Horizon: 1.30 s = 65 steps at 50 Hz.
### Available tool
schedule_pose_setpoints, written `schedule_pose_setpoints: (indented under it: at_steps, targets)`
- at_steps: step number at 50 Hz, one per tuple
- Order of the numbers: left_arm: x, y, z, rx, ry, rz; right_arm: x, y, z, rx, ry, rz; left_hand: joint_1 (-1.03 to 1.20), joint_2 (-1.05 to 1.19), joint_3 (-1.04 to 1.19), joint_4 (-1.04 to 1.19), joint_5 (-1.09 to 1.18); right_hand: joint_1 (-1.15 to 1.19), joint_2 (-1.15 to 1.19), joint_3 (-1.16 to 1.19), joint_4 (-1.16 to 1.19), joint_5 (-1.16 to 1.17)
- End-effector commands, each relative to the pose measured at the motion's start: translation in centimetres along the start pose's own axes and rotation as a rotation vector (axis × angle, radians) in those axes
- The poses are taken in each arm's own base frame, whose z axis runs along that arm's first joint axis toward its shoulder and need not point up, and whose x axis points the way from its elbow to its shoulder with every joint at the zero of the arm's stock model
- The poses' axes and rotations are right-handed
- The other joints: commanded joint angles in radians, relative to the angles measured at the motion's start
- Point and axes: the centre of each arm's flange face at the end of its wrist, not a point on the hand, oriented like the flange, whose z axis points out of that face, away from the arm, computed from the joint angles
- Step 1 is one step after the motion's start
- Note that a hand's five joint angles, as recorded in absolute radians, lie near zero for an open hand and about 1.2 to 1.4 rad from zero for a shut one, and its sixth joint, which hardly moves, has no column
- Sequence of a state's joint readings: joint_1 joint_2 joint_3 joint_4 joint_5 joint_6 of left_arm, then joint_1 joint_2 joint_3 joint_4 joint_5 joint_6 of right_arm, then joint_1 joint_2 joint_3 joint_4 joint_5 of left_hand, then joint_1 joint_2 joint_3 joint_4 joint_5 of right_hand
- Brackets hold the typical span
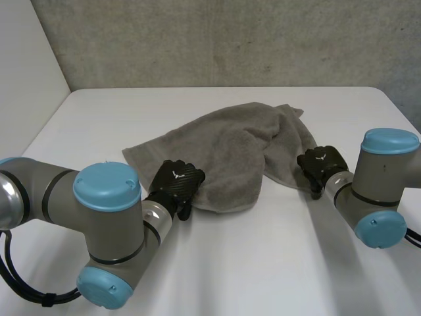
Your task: Fold the towel.
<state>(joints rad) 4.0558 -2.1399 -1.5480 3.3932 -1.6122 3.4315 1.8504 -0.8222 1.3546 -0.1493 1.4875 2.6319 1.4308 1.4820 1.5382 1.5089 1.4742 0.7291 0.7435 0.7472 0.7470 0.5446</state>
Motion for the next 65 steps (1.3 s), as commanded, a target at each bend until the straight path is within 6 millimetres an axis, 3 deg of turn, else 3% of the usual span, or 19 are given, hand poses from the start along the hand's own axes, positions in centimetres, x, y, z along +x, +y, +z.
schedule_pose_setpoints:
  at_steps: [1,8,14,21,24,26,29,31,32,34,37,39,44,50,54,56,57,62,65]
  targets:
    - [0.0,0.0,0.0,-0.001,0.0,-0.001,0.2,-0.3,0.2,0.023,0.011,-0.005,-0.035,-0.086,-0.142,-0.113,-0.252,0.034,0.02,0.016,0.016,0.044]
    - [0.0,0.0,0.0,-0.001,0.0,-0.002,0.3,0.0,0.6,0.033,0.025,-0.008,-0.035,-0.086,-0.142,-0.113,-0.252,0.196,0.181,0.177,0.178,0.206]
    - [0.0,0.0,0.0,-0.001,0.002,-0.001,0.6,-0.2,0.8,0.04,0.034,-0.006,-0.035,-0.086,-0.142,-0.113,-0.252,0.666,0.651,0.648,0.648,0.676]
    - [-0.3,-0.4,-0.1,0.01,-0.006,-0.005,1.2,-0.9,0.6,0.058,0.05,0.008,-0.035,-0.086,-0.142,-0.113,-0.252,0.667,0.653,0.649,0.649,0.677]
    - [-0.7,-1.4,-0.4,0.035,-0.017,-0.006,2.7,-2.2,0.0,0.088,0.085,0.009,-0.035,-0.086,-0.142,-0.113,-0.252,0.667,0.653,0.649,0.649,0.677]
    - [-1.5,-2.6,-0.8,0.067,-0.038,-0.011,4.4,-4.5,-1.3,0.142,0.124,0.013,-0.035,-0.086,-0.142,-0.113,-0.252,0.667,0.653,0.649,0.649,0.677]
    - [-2.1,-3.4,-1.2,0.088,-0.053,-0.014,5.4,-6.0,-2.2,0.178,0.15,0.009,-0.035,-0.086,-0.142,-0.113,-0.252,0.667,0.653,0.649,0.649,0.677]
    - [-3.8,-5.7,-2.1,0.154,-0.099,-0.018,7.7,-9.3,-4.5,0.257,0.211,-0.001,-0.035,-0.086,-0.142,-0.113,-0.252,0.667,0.653,0.649,0.649,0.677]
    - [-3.9,-5.7,-2.2,0.154,-0.099,-0.018,7.7,-9.3,-4.5,0.258,0.212,-0.001,-0.035,-0.086,-0.142,-0.113,-0.252,0.667,0.653,0.649,0.649,0.677]
    - [-5.9,-8.1,-3.3,0.226,-0.156,-0.025,9.5,-12.1,-7.3,0.309,0.255,-0.009,-0.035,-0.086,-0.142,-0.113,-0.252,0.667,0.653,0.649,0.649,0.677]
    - [-6.9,-9.2,-4.0,0.258,-0.185,-0.027,10.2,-13.1,-8.6,0.314,0.264,-0.014,-0.035,-0.086,-0.142,-0.113,-0.252,0.667,0.653,0.649,0.649,0.677]
    - [-9.0,-10.9,-5.2,0.301,-0.243,-0.033,11.0,-14.5,-10.6,0.294,0.249,-0.02,-0.035,-0.086,-0.142,-0.113,-0.252,0.667,0.653,0.649,0.649,0.677]
    - [-11.6,-12.0,-6.2,0.312,-0.314,-0.039,12.2,-14.9,-12.1,0.229,0.201,-0.018,-0.035,-0.086,-0.142,-0.113,-0.252,0.667,0.653,0.649,0.649,0.677]
    - [-13.4,-11.5,-6.5,0.242,-0.35,-0.044,13.9,-14.7,-13.5,0.168,0.173,-0.083,-0.035,-0.086,-0.142,-0.113,-0.252,0.667,0.653,0.649,0.649,0.677]
    - [-13.6,-10.3,-6.3,0.165,-0.339,-0.054,13.7,-14.2,-13.8,0.126,0.137,-0.136,-0.035,-0.086,-0.142,-0.113,-0.252,0.667,0.653,0.649,0.649,0.677]
    - [-13.1,-8.4,-5.4,0.07,-0.305,-0.057,12.9,-13.4,-13.6,0.068,0.087,-0.178,-0.035,-0.086,-0.142,-0.113,-0.252,0.667,0.653,0.649,0.649,0.677]
    - [-13.1,-8.3,-5.4,0.069,-0.305,-0.057,12.9,-13.4,-13.6,0.068,0.086,-0.179,-0.035,-0.086,-0.142,-0.113,-0.252,0.667,0.653,0.649,0.649,0.677]
    - [-12.3,-5.0,-3.1,-0.087,-0.246,-0.071,11.9,-10.7,-11.0,-0.031,0.011,-0.224,-0.035,-0.086,-0.142,-0.113,-0.252,0.667,0.653,0.649,0.649,0.677]
    - [-12.2,-4.4,-2.5,-0.112,-0.235,-0.072,11.8,-10.2,-10.4,-0.047,0.002,-0.228,-0.035,-0.086,-0.142,-0.113,-0.252,0.667,0.653,0.649,0.649,0.677]
